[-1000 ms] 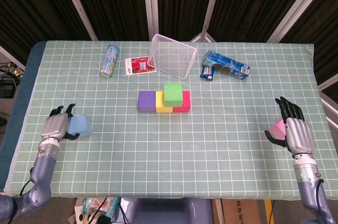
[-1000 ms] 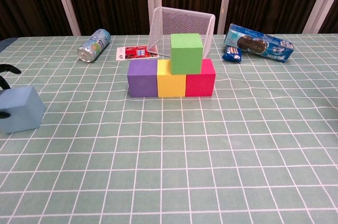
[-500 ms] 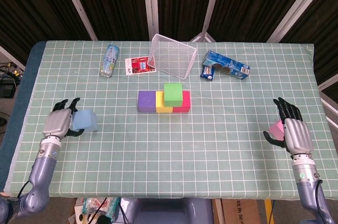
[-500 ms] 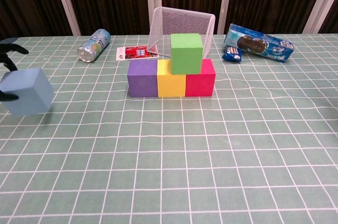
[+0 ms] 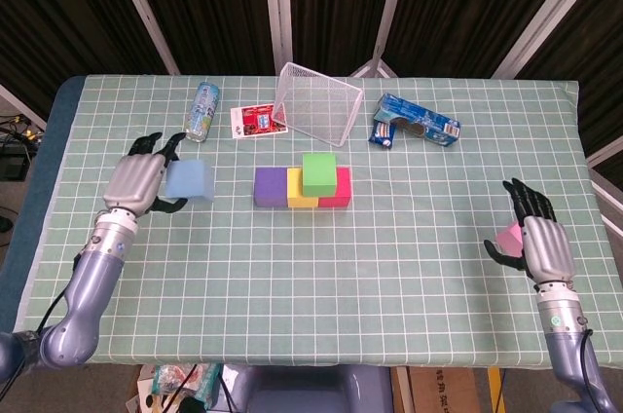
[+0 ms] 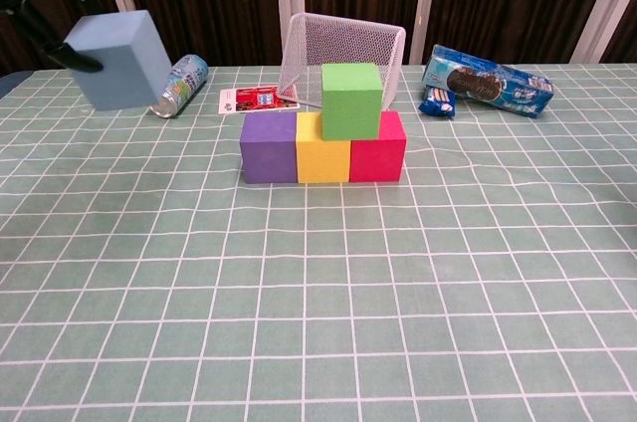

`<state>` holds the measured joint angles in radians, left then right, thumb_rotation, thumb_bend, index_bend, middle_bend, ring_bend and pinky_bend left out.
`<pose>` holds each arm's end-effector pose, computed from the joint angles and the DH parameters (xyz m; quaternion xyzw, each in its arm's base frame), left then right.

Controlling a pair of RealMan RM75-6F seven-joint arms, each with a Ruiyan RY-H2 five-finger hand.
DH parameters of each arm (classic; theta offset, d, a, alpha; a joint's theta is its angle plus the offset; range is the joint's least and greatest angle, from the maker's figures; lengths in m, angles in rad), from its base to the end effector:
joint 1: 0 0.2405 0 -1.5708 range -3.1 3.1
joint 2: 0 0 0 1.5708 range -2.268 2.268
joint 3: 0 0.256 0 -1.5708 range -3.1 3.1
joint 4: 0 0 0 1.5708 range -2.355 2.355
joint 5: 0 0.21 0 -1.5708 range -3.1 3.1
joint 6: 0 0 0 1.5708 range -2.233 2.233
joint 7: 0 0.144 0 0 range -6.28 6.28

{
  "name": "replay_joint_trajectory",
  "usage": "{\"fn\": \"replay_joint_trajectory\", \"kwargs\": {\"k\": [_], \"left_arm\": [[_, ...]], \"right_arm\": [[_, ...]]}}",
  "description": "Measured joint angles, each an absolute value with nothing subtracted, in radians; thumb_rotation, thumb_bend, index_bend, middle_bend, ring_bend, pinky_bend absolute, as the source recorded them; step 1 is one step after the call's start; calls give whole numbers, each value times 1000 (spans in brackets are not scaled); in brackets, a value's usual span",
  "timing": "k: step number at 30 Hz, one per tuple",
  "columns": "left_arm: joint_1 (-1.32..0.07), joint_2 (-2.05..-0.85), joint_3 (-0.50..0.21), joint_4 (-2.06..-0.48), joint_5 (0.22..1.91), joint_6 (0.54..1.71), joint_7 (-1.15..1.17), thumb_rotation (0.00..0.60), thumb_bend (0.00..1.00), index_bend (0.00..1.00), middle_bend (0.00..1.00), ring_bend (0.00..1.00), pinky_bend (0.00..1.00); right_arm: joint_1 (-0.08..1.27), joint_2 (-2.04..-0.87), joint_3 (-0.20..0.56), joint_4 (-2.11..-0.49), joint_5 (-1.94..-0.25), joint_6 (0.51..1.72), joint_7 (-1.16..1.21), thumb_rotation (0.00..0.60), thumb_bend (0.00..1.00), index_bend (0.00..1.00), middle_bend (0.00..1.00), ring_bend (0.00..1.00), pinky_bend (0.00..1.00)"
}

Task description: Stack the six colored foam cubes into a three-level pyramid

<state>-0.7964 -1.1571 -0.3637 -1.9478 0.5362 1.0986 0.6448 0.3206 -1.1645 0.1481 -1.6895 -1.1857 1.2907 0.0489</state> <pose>-0.1168 0.3579 0.1113 -0.6507 -0.4411 -0.3441 0.5134 -0.2778 -0.2654 0.1368 0.5359 -0.4819 0.4318 0.5424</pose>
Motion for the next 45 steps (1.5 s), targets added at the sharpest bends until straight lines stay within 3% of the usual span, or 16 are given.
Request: {"fn": "replay_joint_trajectory", "kwargs": {"k": [10,19,45], "left_arm": [[-1038,-1280,-396,-1799,263,1072,789,600,340,41,375,28,52],[-1163,-1385,-379,-1675,150,1073,867,600,340,42,374,28,52],[-1280,-1533,-368,-1473,77,1025,893,600,341,38,375,28,52]], "right_arm": [[314,-1162,164,-1682,-1174,1263,79,600,314,0,0,0,0],[310,-1155,181,-1678,-1162,1238,108,600,313,0,0,0,0],[303,-1158,198,-1659,-1143,1196,113,600,313,0,0,0,0]]}}
